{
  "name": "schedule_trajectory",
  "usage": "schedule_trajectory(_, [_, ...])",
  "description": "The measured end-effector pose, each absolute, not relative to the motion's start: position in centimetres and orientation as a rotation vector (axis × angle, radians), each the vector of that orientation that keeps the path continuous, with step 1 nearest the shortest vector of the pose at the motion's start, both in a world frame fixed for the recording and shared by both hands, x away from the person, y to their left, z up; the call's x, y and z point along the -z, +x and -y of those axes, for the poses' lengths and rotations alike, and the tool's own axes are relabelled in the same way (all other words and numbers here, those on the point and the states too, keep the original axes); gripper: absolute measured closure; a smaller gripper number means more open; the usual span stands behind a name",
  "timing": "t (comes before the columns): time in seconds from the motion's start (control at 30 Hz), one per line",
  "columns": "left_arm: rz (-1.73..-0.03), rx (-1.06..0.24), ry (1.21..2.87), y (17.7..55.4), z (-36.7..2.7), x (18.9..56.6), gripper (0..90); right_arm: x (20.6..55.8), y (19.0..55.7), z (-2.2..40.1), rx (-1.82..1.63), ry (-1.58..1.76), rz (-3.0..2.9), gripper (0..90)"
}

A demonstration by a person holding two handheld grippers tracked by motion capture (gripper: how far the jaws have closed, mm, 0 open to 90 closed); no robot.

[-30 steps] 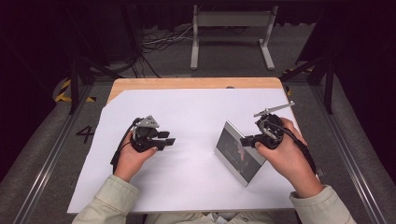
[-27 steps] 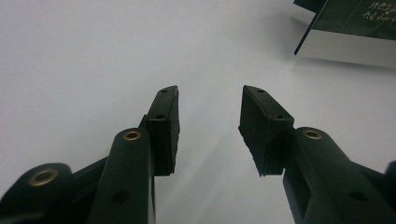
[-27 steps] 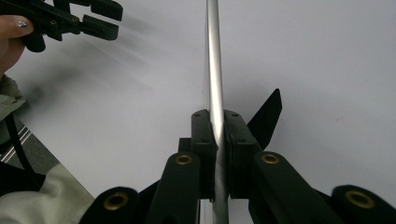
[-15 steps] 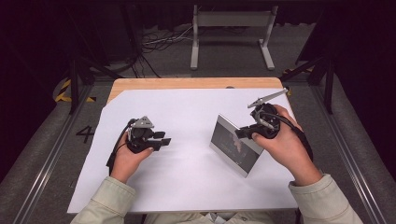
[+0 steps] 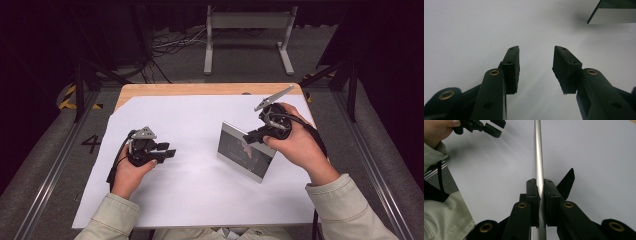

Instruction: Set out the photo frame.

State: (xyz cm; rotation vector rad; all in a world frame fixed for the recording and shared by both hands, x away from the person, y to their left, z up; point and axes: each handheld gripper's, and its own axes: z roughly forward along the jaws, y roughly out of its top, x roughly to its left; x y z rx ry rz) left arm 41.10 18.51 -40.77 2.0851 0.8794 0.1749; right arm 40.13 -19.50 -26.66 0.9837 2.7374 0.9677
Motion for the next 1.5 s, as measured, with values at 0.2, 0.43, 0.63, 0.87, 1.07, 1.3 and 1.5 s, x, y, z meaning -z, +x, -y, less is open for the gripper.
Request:
schedule_trajectory(0.2, [-0.898,-0.18,2.07,40.8,-19.2,40.8,57.5,26.6,41.0,18.9,-0.974,0.881,-2.776,84.3])
schedule_trajectory(0.43, [-0.903,-0.174,2.067,40.7,-19.4,40.8,57.6,26.3,42.2,18.8,-0.981,0.727,-2.832,84.3])
schedule_trajectory(0.63, [-0.899,-0.169,2.072,40.9,-19.3,40.9,57.4,26.3,42.9,18.8,-0.984,0.577,-2.872,84.3])
schedule_trajectory(0.87, [-0.896,-0.165,2.068,41.0,-19.1,40.8,57.4,26.5,43.6,18.5,-1.009,0.47,-2.93,84.2])
schedule_trajectory(1.07, [-0.887,-0.172,2.07,41.1,-19.0,40.9,57.4,26.8,44.1,18.1,-1.013,0.361,-2.954,84.3])
schedule_trajectory(1.3, [-0.881,-0.175,2.065,41.3,-18.8,40.8,57.5,27.4,44.7,17.8,-1.009,0.25,-2.979,84.3])
schedule_trajectory(1.5, [-0.877,-0.169,2.067,41.4,-18.7,40.9,57.5,28.1,45.3,17.7,-1.021,0.181,-3.006,84.3])
